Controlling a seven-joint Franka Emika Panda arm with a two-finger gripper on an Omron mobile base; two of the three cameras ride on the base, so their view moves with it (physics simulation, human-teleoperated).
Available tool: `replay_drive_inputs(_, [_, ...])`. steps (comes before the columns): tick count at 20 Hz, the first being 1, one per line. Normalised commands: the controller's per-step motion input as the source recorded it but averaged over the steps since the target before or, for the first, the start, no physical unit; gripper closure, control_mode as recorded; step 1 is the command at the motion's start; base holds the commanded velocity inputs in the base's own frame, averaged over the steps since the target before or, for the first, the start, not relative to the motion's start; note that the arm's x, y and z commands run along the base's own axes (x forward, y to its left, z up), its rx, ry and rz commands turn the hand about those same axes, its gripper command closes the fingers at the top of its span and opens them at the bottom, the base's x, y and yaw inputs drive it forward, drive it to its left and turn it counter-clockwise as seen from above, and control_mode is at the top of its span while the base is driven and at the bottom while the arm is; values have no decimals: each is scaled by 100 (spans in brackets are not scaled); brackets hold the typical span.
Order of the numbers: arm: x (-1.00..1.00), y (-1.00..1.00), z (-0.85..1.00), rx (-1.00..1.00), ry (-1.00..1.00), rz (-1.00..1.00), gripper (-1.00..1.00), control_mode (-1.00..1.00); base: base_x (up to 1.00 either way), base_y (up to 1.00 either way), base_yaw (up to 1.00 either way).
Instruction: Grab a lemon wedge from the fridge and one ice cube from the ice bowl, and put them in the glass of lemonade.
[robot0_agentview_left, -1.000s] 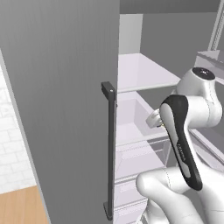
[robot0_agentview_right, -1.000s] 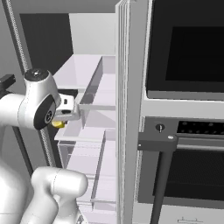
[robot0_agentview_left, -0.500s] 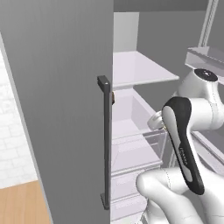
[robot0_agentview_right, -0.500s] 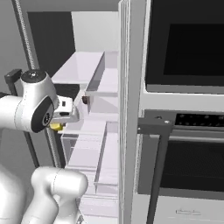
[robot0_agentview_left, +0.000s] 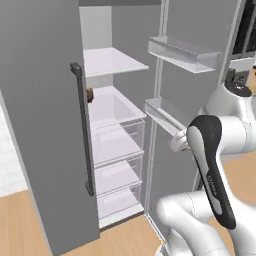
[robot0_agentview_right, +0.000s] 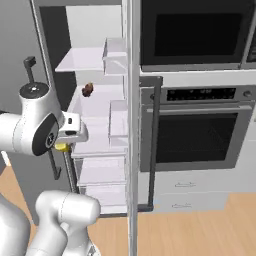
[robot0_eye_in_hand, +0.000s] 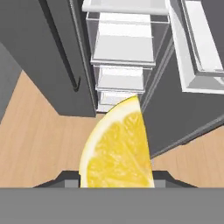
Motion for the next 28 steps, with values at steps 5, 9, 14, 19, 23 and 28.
replay_drive_inputs(5, [0, 0, 0, 0, 0, 0, 100, 100, -100, -19, -47])
replay_drive_inputs(9, [0, 0, 0, 0, 0, 0, 100, 100, -85, -44, -57])
replay_drive_inputs(14, [0, 0, 0, 0, 0, 0, 100, 100, -30, -74, -50])
replay_drive_inputs(19, [0, 0, 0, 0, 0, 0, 100, 100, 27, -58, -29])
replay_drive_inputs(23, [0, 0, 0, 0, 0, 0, 100, 100, 96, -12, -1])
replay_drive_inputs(28, [0, 0, 0, 0, 0, 0, 100, 100, 100, 12, 1])
